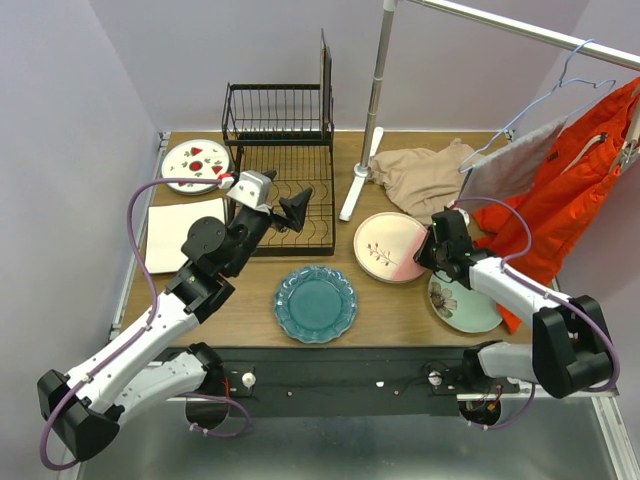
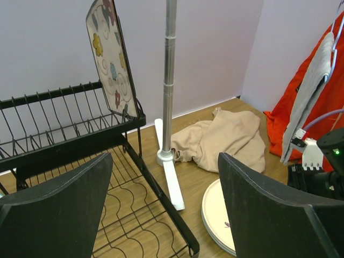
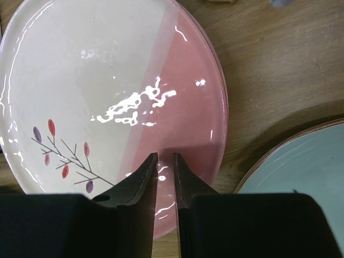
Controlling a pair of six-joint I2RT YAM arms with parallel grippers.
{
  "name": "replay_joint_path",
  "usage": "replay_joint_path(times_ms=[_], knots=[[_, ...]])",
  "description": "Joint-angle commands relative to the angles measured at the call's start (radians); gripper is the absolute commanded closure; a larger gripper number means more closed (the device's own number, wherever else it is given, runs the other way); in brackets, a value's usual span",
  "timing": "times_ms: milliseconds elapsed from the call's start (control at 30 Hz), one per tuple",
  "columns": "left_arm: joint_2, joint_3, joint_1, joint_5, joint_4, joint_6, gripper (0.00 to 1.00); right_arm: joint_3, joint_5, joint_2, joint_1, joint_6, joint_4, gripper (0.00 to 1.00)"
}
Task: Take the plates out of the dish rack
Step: Place the plate at the center of the board.
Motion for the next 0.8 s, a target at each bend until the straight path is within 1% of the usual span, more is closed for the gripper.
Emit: replay_joint_path(times_ms=[0, 67, 167, 267, 300, 367, 400, 467, 500, 567, 600, 667, 700, 733, 767], knots=[[-0.008, 0.029, 0.004, 0.021, 0.008, 0.022, 0.12, 0.000, 0.013, -0.013, -0.004, -0.051, 0.001, 0.74], [-0.005, 0.043, 0.006, 0.004, -0.015, 0.026, 0.12, 0.009, 0.004, -0.033, -0.004, -0.065, -0.019, 0.73], [0.005, 0.103, 0.004, -0.040, -0.072, 0.010, 0.12, 0.038, -0.062, -0.102, -0.002, -0.071, -0.062, 0.73], [0.025, 0.184, 0.004, -0.013, -0.122, 0.007, 0.12, 0.072, -0.121, -0.190, -0.002, -0.085, -0.096, 0.68], [0.035, 0.219, 0.006, -0.003, -0.130, 0.000, 0.12, 0.085, -0.166, -0.206, -0.002, -0.091, -0.103, 0.66], [0.067, 0.262, 0.008, -0.006, -0.155, -0.009, 0.12, 0.119, -0.211, -0.246, -0.002, -0.113, -0.123, 0.60], [0.081, 0.307, 0.008, -0.008, -0.162, -0.009, 0.10, 0.128, -0.255, -0.259, -0.001, -0.119, -0.128, 0.49], [0.131, 0.357, 0.017, -0.005, -0.194, -0.007, 0.09, 0.147, -0.291, -0.308, -0.001, -0.130, -0.146, 0.38], [0.153, 0.420, 0.030, 0.015, -0.208, -0.009, 0.09, 0.150, -0.326, -0.328, -0.001, -0.130, -0.148, 0.30], [0.220, 0.485, 0.049, 0.046, -0.253, 0.003, 0.09, 0.162, -0.360, -0.360, -0.001, -0.134, -0.150, 0.20], [0.245, 0.549, 0.057, 0.070, -0.267, 0.009, 0.10, 0.170, -0.383, -0.390, -0.001, -0.136, -0.150, 0.11], [0.317, 0.610, 0.090, 0.090, -0.299, 0.026, 0.13, 0.181, -0.394, -0.418, -0.001, -0.139, -0.162, 0.05], [0.346, 0.678, 0.104, 0.102, -0.313, 0.026, 0.14, 0.191, -0.395, -0.441, -0.001, -0.139, -0.166, 0.03], [0.401, 0.713, 0.121, 0.110, -0.354, 0.014, 0.15, 0.194, -0.392, -0.453, -0.001, -0.134, -0.172, 0.02], [0.430, 0.747, 0.161, 0.125, -0.368, 0.007, 0.17, 0.196, -0.389, -0.466, -0.001, -0.127, -0.176, 0.01]])
